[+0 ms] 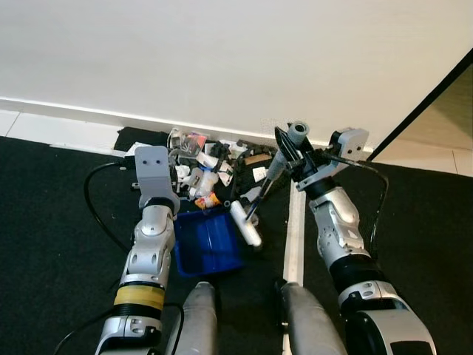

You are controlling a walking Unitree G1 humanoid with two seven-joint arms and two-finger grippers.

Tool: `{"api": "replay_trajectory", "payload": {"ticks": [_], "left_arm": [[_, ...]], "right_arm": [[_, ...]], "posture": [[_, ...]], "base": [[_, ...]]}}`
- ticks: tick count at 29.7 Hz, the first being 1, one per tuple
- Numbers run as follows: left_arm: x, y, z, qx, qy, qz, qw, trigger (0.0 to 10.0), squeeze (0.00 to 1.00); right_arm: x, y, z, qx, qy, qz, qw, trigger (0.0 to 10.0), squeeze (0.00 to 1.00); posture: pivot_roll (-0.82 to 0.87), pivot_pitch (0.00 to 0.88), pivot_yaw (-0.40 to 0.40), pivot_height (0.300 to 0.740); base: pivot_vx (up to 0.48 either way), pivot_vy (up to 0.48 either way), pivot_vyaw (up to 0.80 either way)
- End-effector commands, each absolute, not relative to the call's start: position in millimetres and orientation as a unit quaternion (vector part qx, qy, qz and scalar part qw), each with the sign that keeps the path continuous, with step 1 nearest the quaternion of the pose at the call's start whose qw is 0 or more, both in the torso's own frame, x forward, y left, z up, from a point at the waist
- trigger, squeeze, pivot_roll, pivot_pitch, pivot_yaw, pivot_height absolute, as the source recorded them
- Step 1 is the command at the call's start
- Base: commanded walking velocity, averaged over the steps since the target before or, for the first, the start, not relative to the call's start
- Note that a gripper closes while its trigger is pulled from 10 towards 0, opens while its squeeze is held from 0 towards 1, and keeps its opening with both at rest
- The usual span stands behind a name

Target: Sweep floor

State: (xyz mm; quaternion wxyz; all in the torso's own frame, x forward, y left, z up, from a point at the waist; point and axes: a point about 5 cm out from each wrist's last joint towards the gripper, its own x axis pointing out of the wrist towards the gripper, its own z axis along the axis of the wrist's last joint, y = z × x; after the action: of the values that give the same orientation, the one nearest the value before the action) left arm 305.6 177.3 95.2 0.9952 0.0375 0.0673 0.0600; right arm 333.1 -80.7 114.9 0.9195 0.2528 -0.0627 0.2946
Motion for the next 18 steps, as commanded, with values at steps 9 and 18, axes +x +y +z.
{"api": "replay_trajectory", "payload": {"ticks": [9, 18], "left_arm": [[304.0, 160.8, 85.8, 0.012, 0.090, 0.031, 0.995, 10.0, 0.00], [306.0, 160.7, 86.0, 0.011, 0.092, 0.032, 0.995, 10.0, 0.00]], "right_arm": [[325.3, -51.0, 122.3, 0.381, -0.045, 0.331, 0.862, 10.0, 0.00], [329.9, -78.3, 164.4, 0.307, -0.121, 0.339, 0.881, 10.0, 0.00]], "posture": [[0.04, 0.183, -0.007, 0.740], [0.02, 0.179, -0.007, 0.740]], "base": [[0.000, 0.000, 0.00], [0.000, 0.000, 0.00]]}}
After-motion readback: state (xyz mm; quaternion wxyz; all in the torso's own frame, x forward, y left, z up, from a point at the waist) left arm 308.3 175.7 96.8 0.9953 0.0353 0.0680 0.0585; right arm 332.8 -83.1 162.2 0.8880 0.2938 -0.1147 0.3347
